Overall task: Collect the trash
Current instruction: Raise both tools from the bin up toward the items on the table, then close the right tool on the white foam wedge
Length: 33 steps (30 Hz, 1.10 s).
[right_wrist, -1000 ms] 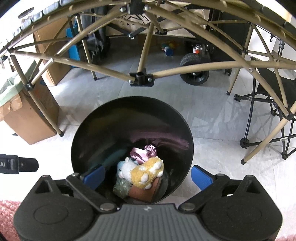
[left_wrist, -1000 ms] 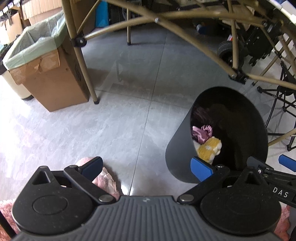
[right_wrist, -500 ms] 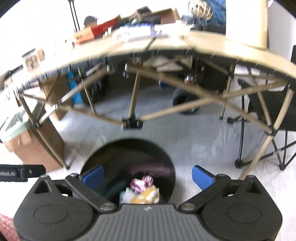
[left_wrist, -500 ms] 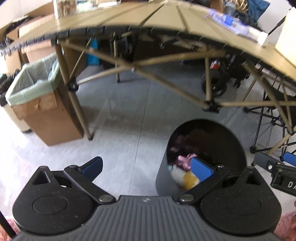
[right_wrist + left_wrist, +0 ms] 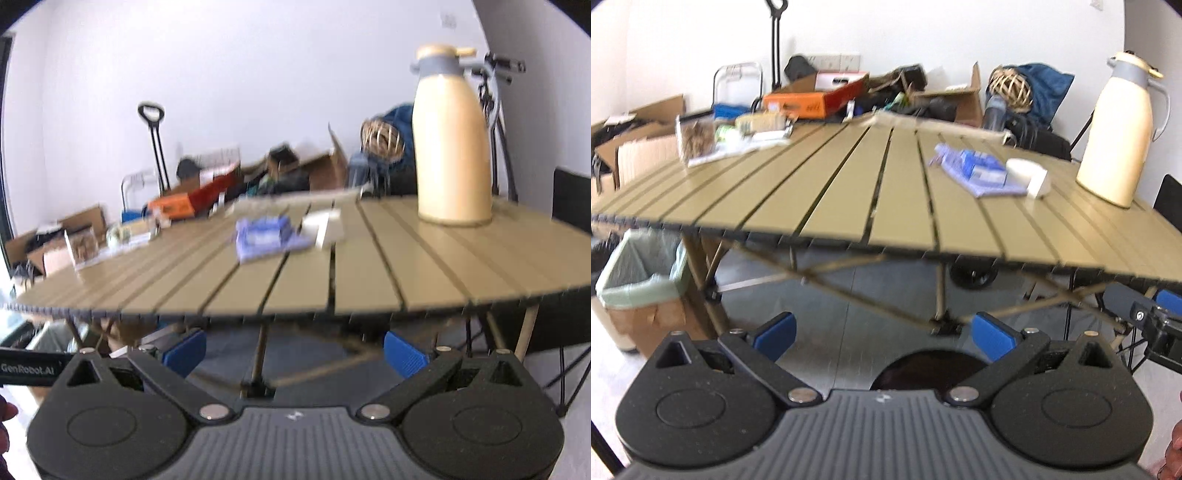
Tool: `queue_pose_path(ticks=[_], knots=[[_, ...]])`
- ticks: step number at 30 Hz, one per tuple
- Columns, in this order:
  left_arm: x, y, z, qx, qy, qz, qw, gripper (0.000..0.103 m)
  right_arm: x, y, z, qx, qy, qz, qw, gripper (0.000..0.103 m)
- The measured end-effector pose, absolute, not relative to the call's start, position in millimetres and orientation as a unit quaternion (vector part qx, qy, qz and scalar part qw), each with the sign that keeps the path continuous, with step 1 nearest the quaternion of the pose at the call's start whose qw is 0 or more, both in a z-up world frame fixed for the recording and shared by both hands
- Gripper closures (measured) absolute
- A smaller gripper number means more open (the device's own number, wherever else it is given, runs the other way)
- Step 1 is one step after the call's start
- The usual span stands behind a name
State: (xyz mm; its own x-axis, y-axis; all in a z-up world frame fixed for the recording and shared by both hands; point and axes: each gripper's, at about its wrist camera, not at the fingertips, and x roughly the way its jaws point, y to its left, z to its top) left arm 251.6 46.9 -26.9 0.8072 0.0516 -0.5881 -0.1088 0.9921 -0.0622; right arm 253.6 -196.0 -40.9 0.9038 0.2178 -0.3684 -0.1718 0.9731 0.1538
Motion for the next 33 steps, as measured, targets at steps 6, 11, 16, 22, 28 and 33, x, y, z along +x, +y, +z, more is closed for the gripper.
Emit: queue_pose_path(ticks=[6,11,16,22,28,33], knots=[[277,29,-4,-0.042,0.277,0.039,0.959,0.0,277,-211,-15,0.051,0.141,0.085,0.985,0.0],[303,21,7,-0.047,0.267,0.036,0.962,0.0,307,-215,-8,0.05,0.128,0.078,0.987,0.0],[328,15,16,-0.045,0.255,0.037,0.965,0.0,336,-213,-5,0.039,0.122,0.069,0.989,0.0],[362,14,20,-0.066,0.257,0.036,0.963,0.0,376,-202,-6,0.02,0.127,0.053,0.99,0.003],[392,9,17,-0.066,0.264,0.033,0.962,0.0,420,-186,-7,0.004,0.161,0.055,0.985,0.017],[416,6,18,-0.056,0.261,0.033,0.963,0.0,463,-177,-6,-0.004,0.222,0.043,0.974,0.038]])
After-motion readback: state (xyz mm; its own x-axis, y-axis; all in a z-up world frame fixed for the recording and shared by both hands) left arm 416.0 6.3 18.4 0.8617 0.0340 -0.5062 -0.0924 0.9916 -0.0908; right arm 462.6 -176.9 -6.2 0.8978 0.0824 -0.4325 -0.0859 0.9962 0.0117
